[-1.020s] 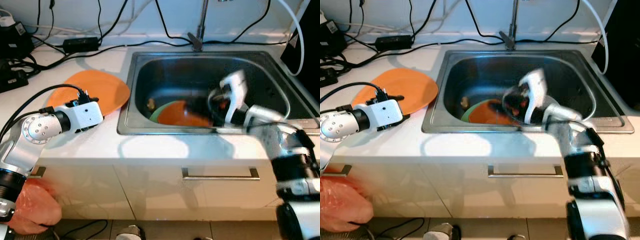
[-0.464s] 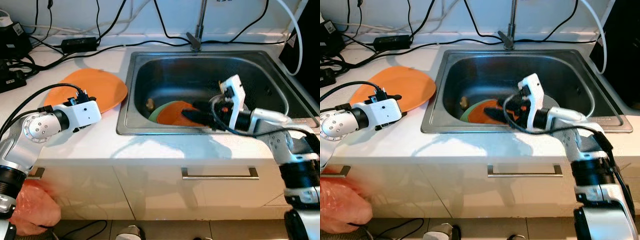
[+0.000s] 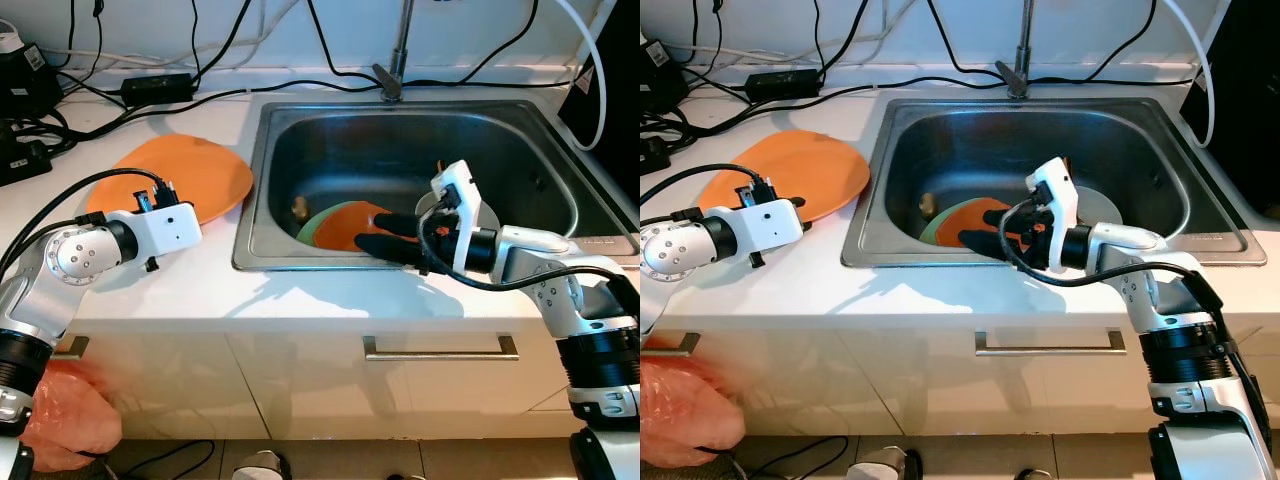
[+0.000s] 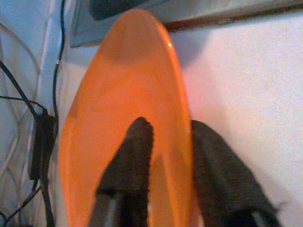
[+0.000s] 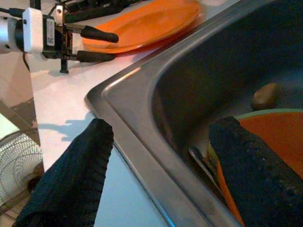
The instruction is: Kitchen organization
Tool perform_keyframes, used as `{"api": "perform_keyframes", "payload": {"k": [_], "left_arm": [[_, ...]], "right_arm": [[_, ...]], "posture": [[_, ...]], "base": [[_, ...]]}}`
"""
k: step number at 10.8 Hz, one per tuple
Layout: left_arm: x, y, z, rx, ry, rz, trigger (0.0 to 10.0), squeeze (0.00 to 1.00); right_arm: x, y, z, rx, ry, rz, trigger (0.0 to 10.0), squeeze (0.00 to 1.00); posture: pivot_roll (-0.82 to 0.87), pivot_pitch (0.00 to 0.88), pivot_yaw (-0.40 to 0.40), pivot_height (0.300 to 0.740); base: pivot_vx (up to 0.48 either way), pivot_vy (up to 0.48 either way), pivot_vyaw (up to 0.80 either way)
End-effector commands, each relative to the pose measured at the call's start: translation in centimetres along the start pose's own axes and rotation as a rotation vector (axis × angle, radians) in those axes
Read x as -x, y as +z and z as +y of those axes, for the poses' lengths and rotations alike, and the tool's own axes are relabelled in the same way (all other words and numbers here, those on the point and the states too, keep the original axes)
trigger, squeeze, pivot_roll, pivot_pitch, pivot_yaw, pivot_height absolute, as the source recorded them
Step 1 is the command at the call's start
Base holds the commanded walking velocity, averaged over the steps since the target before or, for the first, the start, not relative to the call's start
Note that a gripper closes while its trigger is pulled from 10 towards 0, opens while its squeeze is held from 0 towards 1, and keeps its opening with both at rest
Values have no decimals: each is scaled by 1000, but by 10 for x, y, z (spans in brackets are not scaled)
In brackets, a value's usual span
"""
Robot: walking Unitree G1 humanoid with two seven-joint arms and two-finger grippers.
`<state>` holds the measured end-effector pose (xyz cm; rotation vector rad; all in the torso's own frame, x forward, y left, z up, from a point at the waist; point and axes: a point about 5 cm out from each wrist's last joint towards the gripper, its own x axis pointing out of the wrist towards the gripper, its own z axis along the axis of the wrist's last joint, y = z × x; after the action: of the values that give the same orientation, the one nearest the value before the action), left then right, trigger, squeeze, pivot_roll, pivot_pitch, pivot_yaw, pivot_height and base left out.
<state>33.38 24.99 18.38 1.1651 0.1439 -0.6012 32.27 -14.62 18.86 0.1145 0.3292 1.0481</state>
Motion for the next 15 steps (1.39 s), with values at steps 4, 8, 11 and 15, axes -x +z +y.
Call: {"api": "perform_keyframes", "payload": {"k": [4, 8, 11, 15], "left_arm": [[-2, -4, -7, 15, -30, 14, 0, 0], [-1, -3, -4, -5, -3, 6, 0, 0], [-2, 7, 10, -80, 164, -45, 0, 0], [2, 25, 24, -167, 411, -138, 0, 0]], "right_arm": [[-4, 1, 6, 36, 29, 8, 10000, 0], [-6, 0, 7, 43, 28, 6, 10000, 0], [-7, 0, 5, 31, 4, -13, 10000, 0], [-9, 4, 0, 7, -52, -53, 10000, 0]], "posture": [[269, 79, 60, 740], [271, 78, 62, 740], [270, 77, 63, 740], [269, 78, 60, 740]], "base": [[0, 0, 0], [0, 0, 0], [0, 0, 0], [0, 0, 0]]}}
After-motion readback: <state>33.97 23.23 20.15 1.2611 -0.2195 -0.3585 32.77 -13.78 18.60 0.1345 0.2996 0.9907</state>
